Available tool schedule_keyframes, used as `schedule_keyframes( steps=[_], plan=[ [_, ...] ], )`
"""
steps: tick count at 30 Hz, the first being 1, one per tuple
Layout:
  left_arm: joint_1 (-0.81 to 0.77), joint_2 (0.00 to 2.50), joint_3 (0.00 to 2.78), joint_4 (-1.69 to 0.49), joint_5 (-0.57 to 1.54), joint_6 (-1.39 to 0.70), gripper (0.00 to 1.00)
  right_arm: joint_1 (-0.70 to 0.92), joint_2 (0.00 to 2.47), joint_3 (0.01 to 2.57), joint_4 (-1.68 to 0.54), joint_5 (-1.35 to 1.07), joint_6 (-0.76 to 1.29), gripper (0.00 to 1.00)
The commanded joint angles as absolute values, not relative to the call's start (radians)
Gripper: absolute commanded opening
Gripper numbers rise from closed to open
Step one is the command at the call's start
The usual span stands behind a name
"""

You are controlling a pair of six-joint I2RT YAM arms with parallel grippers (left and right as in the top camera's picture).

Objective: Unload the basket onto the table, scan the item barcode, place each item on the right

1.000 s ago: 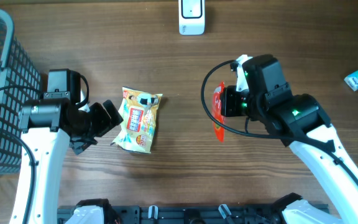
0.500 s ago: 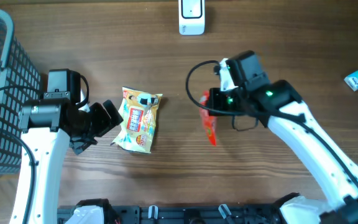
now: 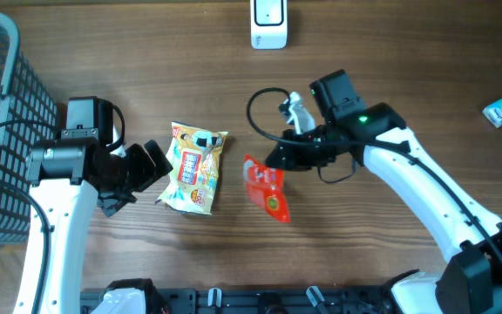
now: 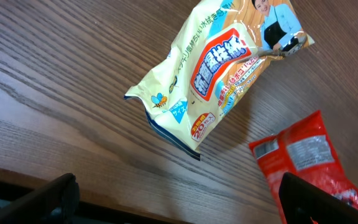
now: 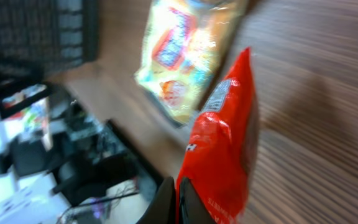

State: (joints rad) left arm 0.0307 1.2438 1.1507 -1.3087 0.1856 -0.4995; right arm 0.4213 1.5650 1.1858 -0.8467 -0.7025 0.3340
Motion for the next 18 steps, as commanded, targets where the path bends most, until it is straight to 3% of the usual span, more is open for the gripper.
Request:
schedule_keyframes(
  steps=[1, 5, 12, 13, 14, 18],
  plan=[
    [0.028, 1.244, 1.148, -1.308, 0.197, -0.506, 1.0, 0.357, 1.567, 1.185, -0.911, -0.337, 0.346, 0.04],
    [0.028, 1.244, 1.148, -1.308, 0.197, -0.506, 1.0, 0.302, 1.57, 1.184, -0.991, -0.076, 0.351, 0.04],
    [0.028, 1.244, 1.148, -1.308, 0.197, -0.506, 1.0, 0.231, 1.578, 1.184, -1.046, -0.014, 0.35, 0.04],
    [0.028, 1.244, 1.148, -1.308, 0.197, -0.506, 1.0, 0.229, 1.578, 1.184, -1.045, -0.02, 0.35, 0.19],
    [0.028, 1.244, 1.148, -1.308, 0.197, -0.506, 1.0, 0.229, 1.578, 1.184, -1.04, -0.038, 0.336, 0.4],
    [0.028, 1.244, 1.148, -1.308, 0.197, -0.506, 1.0, 0.229, 1.578, 1.184, -1.002, -0.23, 0.164, 0.82]
  ],
)
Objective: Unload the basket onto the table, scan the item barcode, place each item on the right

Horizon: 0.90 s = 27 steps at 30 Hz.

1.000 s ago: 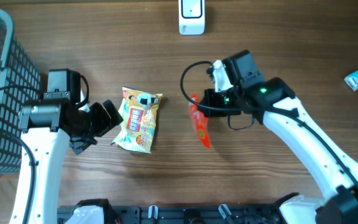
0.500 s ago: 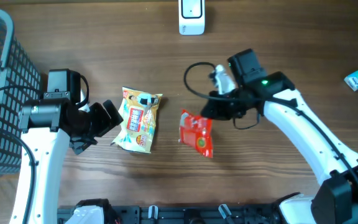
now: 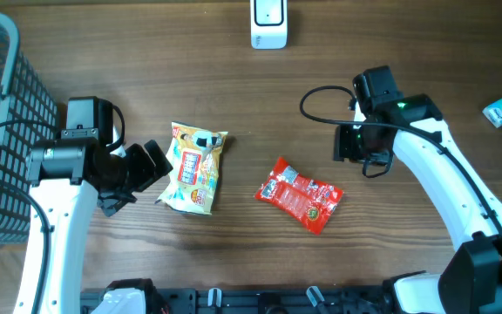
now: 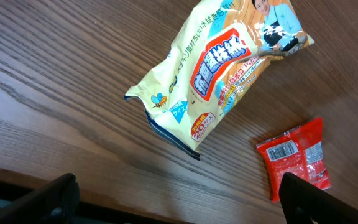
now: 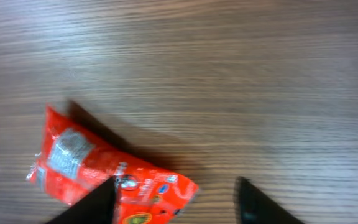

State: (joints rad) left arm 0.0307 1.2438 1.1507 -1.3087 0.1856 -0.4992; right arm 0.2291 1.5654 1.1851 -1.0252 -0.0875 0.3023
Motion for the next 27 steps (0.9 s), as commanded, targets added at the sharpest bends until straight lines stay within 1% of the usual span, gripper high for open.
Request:
schedule_keyframes(
  steps=[1, 2, 3, 9, 12, 15, 19, 21, 27],
  plan=[
    [0.028, 1.244, 1.148, -1.308, 0.197, -0.506, 1.0, 0.229, 1.578, 1.184, -0.986, -0.293, 0.107, 0.91],
    [0.028, 1.244, 1.148, -1.308, 0.197, -0.506, 1.0, 0.229, 1.579, 1.184, -0.974, -0.339, 0.058, 0.96],
    [0.028, 1.244, 1.148, -1.308, 0.197, -0.506, 1.0, 0.229, 1.579, 1.184, -0.963, -0.354, 0.038, 0.99],
    [0.028, 1.244, 1.148, -1.308, 0.197, -0.506, 1.0, 0.23, 1.585, 1.135, -0.873, -0.43, 0.027, 1.0],
    [0.028, 1.244, 1.148, -1.308, 0.197, -0.506, 1.0, 0.233, 1.597, 1.067, -0.832, -0.449, 0.019, 1.0],
    [0.028, 1.244, 1.148, -1.308, 0.197, -0.506, 1.0, 0.233, 1.631, 0.97, -0.731, -0.456, 0.009, 1.0],
    [0.028, 1.244, 1.148, -1.308, 0.197, -0.506, 1.0, 0.233, 1.697, 0.896, -0.624, -0.588, 0.019, 0.99],
    [0.028, 1.244, 1.148, -1.308, 0.197, -0.506, 1.0, 0.233, 1.739, 0.89, -0.613, -0.625, 0.019, 1.0],
    [0.028, 1.244, 1.148, -1.308, 0.197, -0.506, 1.0, 0.233, 1.828, 0.89, -0.658, -0.627, 0.026, 0.99]
  ],
)
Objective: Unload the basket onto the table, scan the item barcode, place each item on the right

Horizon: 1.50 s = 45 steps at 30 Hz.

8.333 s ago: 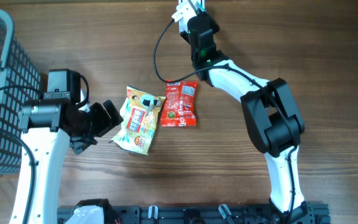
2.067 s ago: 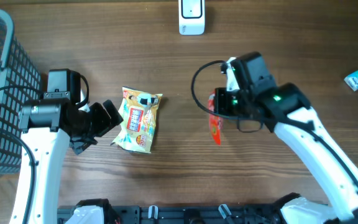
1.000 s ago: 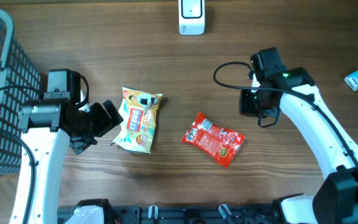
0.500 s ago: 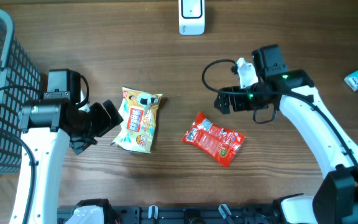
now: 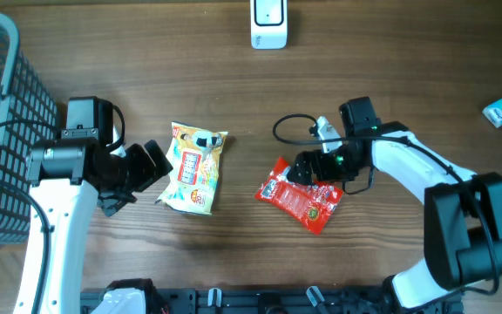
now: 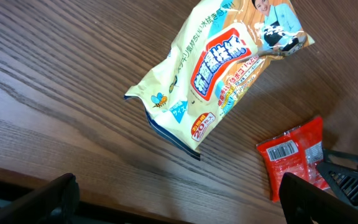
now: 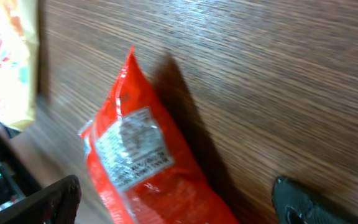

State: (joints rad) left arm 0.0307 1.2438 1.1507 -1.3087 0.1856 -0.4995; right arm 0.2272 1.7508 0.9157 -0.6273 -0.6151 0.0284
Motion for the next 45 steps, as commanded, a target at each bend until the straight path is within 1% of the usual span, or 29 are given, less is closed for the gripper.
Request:
schedule_keyframes(
  steps=[1, 4, 5, 8, 14, 16, 19, 21, 22, 23, 24, 26, 27, 28, 30, 34, 39, 45],
  plan=[
    [0.028, 1.244, 1.148, -1.308, 0.197, -0.506, 1.0, 0.233, 1.831, 0.89, -0.674, -0.627, 0.026, 0.96],
    [0.028, 1.244, 1.148, -1.308, 0.197, -0.506, 1.0, 0.233, 1.831, 0.89, -0.736, -0.626, 0.026, 0.79],
    [0.028, 1.244, 1.148, -1.308, 0.197, -0.506, 1.0, 0.233, 1.831, 0.89, -0.754, -0.626, 0.025, 0.77],
    [0.028, 1.244, 1.148, -1.308, 0.197, -0.506, 1.0, 0.233, 1.831, 0.89, -0.797, -0.626, 0.026, 0.77],
    [0.028, 1.244, 1.148, -1.308, 0.197, -0.506, 1.0, 0.233, 1.831, 0.885, -0.806, -0.627, 0.031, 0.78],
    [0.028, 1.244, 1.148, -1.308, 0.197, -0.506, 1.0, 0.233, 1.831, 0.868, -0.804, -0.626, 0.051, 0.82],
    [0.028, 1.244, 1.148, -1.308, 0.197, -0.506, 1.0, 0.233, 1.831, 0.833, -0.765, -0.626, 0.084, 0.84],
    [0.028, 1.244, 1.148, -1.308, 0.197, -0.506, 1.0, 0.233, 1.831, 0.807, -0.717, -0.627, 0.133, 0.83],
    [0.028, 1.244, 1.148, -1.308, 0.197, -0.506, 1.0, 0.233, 1.831, 0.802, -0.707, -0.627, 0.144, 0.75],
    [0.028, 1.244, 1.148, -1.308, 0.197, -0.506, 1.0, 0.233, 1.831, 0.8, -0.699, -0.627, 0.159, 0.69],
    [0.028, 1.244, 1.148, -1.308, 0.197, -0.506, 1.0, 0.233, 1.831, 0.8, -0.693, -0.627, 0.162, 0.6],
    [0.028, 1.244, 1.148, -1.308, 0.197, -0.506, 1.0, 0.233, 1.831, 0.8, -0.676, -0.627, 0.183, 0.39],
    [0.028, 1.244, 1.148, -1.308, 0.197, -0.506, 1.0, 0.233, 1.831, 0.8, -0.666, -0.627, 0.195, 0.31],
    [0.028, 1.244, 1.148, -1.308, 0.197, -0.506, 1.0, 0.233, 1.831, 0.8, -0.654, -0.627, 0.223, 0.18],
    [0.028, 1.244, 1.148, -1.308, 0.197, -0.506, 1.0, 0.233, 1.831, 0.801, -0.643, -0.627, 0.239, 0.04],
    [0.028, 1.244, 1.148, -1.308, 0.197, -0.506, 1.0, 0.231, 1.831, 0.84, -0.673, -0.63, 0.237, 0.04],
    [0.028, 1.244, 1.148, -1.308, 0.197, -0.506, 1.0, 0.231, 1.819, 0.975, -0.791, -0.621, 0.178, 0.04],
    [0.028, 1.244, 1.148, -1.308, 0.197, -0.506, 1.0, 0.231, 1.774, 1.221, -0.963, -0.441, 0.185, 0.04]
  ],
)
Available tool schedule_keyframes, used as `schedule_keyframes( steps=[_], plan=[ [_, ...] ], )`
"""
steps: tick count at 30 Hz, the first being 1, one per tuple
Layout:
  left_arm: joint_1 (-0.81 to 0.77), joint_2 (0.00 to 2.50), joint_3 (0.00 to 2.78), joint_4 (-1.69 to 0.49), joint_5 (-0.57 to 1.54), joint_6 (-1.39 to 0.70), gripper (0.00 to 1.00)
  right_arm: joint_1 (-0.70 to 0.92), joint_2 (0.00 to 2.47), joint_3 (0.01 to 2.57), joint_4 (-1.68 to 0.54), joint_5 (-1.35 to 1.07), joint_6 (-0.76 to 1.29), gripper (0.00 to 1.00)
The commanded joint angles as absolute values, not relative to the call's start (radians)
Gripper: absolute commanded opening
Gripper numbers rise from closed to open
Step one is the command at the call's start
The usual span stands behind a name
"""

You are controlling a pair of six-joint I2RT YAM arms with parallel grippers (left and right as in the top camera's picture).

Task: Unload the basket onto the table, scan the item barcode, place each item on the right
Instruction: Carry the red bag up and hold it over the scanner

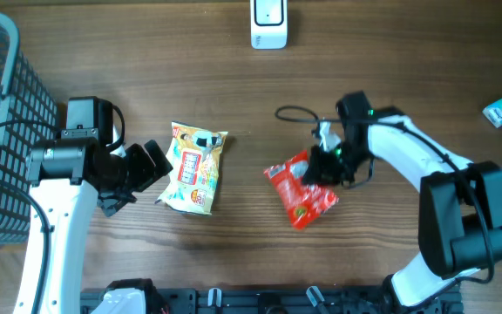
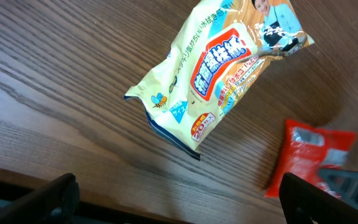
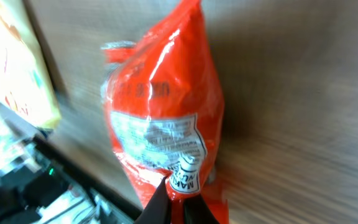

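The red snack packet (image 1: 300, 194) is in the middle of the table with one end raised; its white printed label (image 3: 160, 134) faces the right wrist camera. My right gripper (image 1: 324, 166) is shut on the packet's upper right edge, its fingertips (image 3: 166, 202) pinching the foil. The packet (image 2: 309, 155) shows blurred in the left wrist view. My left gripper (image 1: 152, 166) is open and holds nothing, just left of a yellow snack bag (image 1: 195, 167). The white scanner (image 1: 268, 22) stands at the table's far edge.
A dark mesh basket fills the left side. The yellow bag (image 2: 222, 68) lies flat on the wood between the two arms. Two small teal packets lie at the far right edge.
My right gripper was open at the right end of the red packet, which lay flat. Now it is shut on that end, and the packet has turned and stands partly raised. The left arm has not moved.
My right gripper first held the red packet up next to the yellow bag. Then the packet lay flat on the table, barcode up, with the gripper open and off to the right. The gripper came back to the packet's end and now grips it again.
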State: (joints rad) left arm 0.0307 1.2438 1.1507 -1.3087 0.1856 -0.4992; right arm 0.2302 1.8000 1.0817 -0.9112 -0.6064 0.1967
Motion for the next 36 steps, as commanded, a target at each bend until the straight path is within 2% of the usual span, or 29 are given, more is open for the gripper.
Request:
schedule_keyframes(
  steps=[1, 7, 14, 19, 23, 27, 31, 34, 36],
  plan=[
    [0.028, 1.244, 1.148, -1.308, 0.197, -0.506, 1.0, 0.231, 1.764, 1.26, -0.984, -0.408, 0.186, 0.04],
    [0.028, 1.244, 1.148, -1.308, 0.197, -0.506, 1.0, 0.232, 1.688, 1.44, -1.021, -0.232, 0.203, 0.04],
    [0.028, 1.244, 1.148, -1.308, 0.197, -0.506, 1.0, 0.25, 1.67, 1.507, -0.909, -0.024, 0.213, 0.04],
    [0.028, 1.244, 1.148, -1.308, 0.197, -0.506, 1.0, 0.347, 1.671, 1.52, -0.788, 0.29, 0.196, 0.04],
    [0.028, 1.244, 1.148, -1.308, 0.197, -0.506, 1.0, 0.451, 1.678, 1.52, -0.647, 0.499, 0.092, 0.04],
    [0.028, 1.244, 1.148, -1.308, 0.197, -0.506, 1.0, 0.524, 1.734, 1.517, -0.412, 0.723, -0.039, 0.04],
    [0.028, 1.244, 1.148, -1.308, 0.197, -0.506, 1.0, 0.55, 1.851, 1.517, -0.173, 0.889, -0.286, 0.04],
    [0.028, 1.244, 1.148, -1.309, 0.197, -0.506, 1.0, 0.558, 1.956, 1.517, 0.121, 1.03, -0.587, 0.04],
    [0.028, 1.244, 1.148, -1.308, 0.197, -0.506, 1.0, 0.558, 2.043, 1.517, 0.456, 1.081, -0.882, 0.04]
  ],
)
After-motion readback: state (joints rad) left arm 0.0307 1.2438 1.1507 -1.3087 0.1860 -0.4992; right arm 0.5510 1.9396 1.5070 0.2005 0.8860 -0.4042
